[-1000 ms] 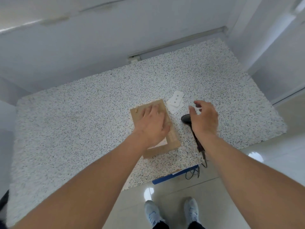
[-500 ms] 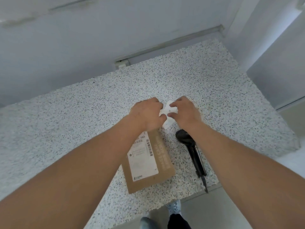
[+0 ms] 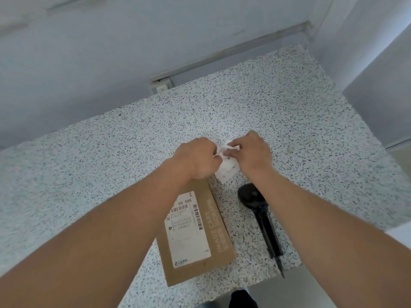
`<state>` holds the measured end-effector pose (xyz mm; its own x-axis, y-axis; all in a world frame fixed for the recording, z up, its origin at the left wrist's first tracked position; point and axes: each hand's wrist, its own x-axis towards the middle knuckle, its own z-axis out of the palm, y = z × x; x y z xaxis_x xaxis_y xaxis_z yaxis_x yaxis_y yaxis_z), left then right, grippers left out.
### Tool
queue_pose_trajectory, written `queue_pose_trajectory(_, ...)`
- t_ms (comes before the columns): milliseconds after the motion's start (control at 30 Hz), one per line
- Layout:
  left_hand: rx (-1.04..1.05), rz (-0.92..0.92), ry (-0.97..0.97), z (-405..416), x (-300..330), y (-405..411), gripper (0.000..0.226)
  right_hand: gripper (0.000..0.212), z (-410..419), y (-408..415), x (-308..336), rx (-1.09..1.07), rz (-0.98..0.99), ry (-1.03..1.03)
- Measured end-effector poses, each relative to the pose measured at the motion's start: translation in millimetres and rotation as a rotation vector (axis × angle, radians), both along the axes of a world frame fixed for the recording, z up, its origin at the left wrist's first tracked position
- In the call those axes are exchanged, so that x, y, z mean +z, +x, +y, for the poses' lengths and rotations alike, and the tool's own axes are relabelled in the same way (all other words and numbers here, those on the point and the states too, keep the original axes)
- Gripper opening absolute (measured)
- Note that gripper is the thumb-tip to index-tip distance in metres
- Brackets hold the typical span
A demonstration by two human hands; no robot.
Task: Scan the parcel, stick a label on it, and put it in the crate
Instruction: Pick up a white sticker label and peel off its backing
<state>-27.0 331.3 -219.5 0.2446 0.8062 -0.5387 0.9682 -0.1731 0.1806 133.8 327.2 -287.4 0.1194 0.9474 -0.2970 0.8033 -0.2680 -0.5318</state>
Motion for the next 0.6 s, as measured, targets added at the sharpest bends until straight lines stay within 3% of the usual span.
queue_pose_trajectory(200,0.253,-0.227,0.062,6.0,16.7,-5.2,0.033,0.041,-14.3,-5.5,28.8,-0.132,0.378,0.119)
queue_pose_trajectory(433,0.388,-0.516,0.098,-8.9,65.0,-14.4,0.031,0.037,-25.1,-11.1,88.1,-0.090,0.437,0.209)
queue_pose_trajectory(600,0.383,-0.594,0.174,-27.8,102.9,-25.8,0.022,0.036,-44.4,-15.3,128.7,-0.082,0.488,0.199)
